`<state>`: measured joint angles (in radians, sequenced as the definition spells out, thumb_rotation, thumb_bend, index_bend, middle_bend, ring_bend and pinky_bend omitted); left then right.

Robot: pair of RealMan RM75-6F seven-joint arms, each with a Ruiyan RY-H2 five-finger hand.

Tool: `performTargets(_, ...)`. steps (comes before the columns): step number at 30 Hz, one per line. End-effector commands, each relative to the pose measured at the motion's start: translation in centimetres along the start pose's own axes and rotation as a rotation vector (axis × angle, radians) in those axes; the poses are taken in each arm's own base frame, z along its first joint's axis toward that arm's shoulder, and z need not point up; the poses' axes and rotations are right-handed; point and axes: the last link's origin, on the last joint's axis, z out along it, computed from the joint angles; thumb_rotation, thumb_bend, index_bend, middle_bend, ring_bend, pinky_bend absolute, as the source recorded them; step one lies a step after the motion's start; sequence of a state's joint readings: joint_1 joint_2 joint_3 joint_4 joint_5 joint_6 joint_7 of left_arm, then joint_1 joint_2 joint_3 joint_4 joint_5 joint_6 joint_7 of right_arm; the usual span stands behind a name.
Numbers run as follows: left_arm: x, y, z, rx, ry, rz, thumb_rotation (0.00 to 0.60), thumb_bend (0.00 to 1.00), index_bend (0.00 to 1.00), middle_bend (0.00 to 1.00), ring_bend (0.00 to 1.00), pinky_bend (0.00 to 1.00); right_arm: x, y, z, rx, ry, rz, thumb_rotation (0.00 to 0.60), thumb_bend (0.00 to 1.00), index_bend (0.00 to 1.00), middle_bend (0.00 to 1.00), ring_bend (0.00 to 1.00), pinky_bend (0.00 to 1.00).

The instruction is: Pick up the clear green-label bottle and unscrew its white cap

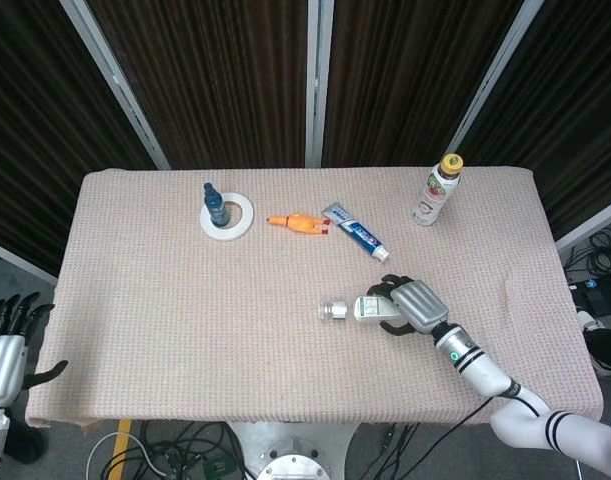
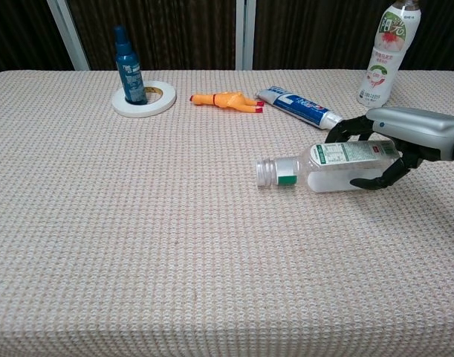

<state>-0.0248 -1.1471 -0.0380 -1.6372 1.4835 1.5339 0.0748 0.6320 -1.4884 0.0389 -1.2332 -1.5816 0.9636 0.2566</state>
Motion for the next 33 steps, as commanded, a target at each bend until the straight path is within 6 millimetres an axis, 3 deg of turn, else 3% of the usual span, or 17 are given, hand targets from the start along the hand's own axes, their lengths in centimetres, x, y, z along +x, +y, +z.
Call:
performTargets(1, 0.3, 0.4, 0.4, -0.026, 0.007, 0.000, 0.600, 0.06, 0.19, 0.08, 0.01, 0.00, 0.0, -0.1, 0.0, 0.023, 0.042, 0.047, 0.600, 0.35, 0.52, 0.43, 0.27, 0.40)
performTargets(7, 1.6, 2.6, 2.3, -0.167, 0.039, -0.045, 0.600, 0.06, 0.19, 0.08, 0.01, 0.00, 0.3, -0.7, -0.8, 0.104, 0.123, 0.193, 0.600, 0.40, 0.59, 0.47, 0.32, 0.46)
performTargets(14, 2.4, 8.5, 5.7, -0.454, 0.053, -0.254, 0.600, 0.06, 0.19, 0.08, 0.01, 0.01, 0.3, -3.3, -0.9, 0.256, 0.188, 0.373, 0.600, 0.44, 0.63, 0.50, 0.34, 0.52)
performTargets(20, 2.5, 13.0, 8.2, -0.604, 0.058, -0.324, 0.600, 0.06, 0.19, 0.08, 0.01, 0.01, 0.6, -5.2, -0.2, 0.323, 0.222, 0.467, 0.600, 0.48, 0.65, 0.52, 0.34, 0.53)
performTargets(28, 1.9, 17.6, 9.4, -0.724, 0.044, -0.399, 0.600, 0.06, 0.19, 0.08, 0.01, 0.01, 1.2, -7.4, 1.4, 0.370, 0.226, 0.495, 0.600, 0.53, 0.66, 0.52, 0.34, 0.53)
performTargets(33, 1.5, 19.5, 9.9, -0.756, 0.064, -0.394, 0.600, 0.06, 0.19, 0.08, 0.01, 0.01, 1.3, -8.8, 2.1, 0.392, 0.219, 0.507, 0.600, 0.57, 0.66, 0.53, 0.34, 0.54)
